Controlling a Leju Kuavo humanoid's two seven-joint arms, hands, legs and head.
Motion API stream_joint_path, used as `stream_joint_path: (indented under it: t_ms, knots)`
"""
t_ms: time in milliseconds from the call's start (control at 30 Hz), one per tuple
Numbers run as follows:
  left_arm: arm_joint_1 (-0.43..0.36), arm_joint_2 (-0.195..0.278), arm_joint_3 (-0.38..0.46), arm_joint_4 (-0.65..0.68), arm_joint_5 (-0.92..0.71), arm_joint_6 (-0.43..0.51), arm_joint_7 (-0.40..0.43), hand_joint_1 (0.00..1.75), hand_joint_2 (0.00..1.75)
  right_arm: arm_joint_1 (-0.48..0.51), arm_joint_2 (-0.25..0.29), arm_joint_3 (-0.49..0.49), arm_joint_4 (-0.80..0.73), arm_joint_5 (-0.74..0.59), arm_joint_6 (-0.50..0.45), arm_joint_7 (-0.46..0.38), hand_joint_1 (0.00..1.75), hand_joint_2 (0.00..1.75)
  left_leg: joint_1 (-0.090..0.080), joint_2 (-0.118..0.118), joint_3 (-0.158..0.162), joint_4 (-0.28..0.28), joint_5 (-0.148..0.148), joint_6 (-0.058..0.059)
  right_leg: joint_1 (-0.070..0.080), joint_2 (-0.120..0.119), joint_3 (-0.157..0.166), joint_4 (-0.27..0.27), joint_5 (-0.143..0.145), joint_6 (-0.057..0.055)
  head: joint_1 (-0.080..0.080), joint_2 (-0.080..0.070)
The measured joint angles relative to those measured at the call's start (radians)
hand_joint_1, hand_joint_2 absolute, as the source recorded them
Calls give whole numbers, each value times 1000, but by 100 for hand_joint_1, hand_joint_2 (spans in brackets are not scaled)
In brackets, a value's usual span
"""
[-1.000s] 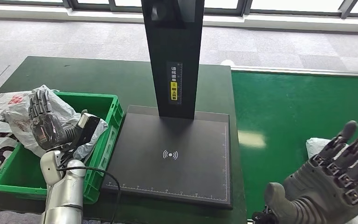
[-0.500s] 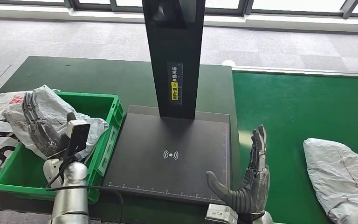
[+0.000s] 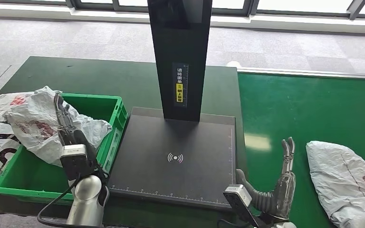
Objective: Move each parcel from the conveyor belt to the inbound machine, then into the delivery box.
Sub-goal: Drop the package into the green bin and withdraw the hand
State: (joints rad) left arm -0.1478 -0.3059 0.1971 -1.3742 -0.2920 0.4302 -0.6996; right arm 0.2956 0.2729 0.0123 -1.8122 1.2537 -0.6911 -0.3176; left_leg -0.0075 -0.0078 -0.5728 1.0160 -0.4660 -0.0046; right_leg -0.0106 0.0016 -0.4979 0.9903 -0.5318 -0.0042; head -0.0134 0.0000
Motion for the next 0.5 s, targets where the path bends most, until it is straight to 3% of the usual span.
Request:
stream_joint_path:
  t_ms: [100,233,500]
  knots:
    - [50,17,-122,-44,27,-54,-3,0,0,-18,-9,-108,57,45,24,61,0,175,0,0,-1,0,0,1,0,0,0,0,0,1,0,0]
    - [98,32,-226,-82,25,-30,-4,0,0,-67,-26,-213,138,103,32,92,0,175,0,1,0,0,-1,1,0,0,0,0,0,1,0,0]
    - [144,39,-262,-132,18,-24,-4,0,0,-123,-52,-302,195,174,119,209,0,175,1,1,1,0,-1,1,1,1,0,0,0,0,0,0]
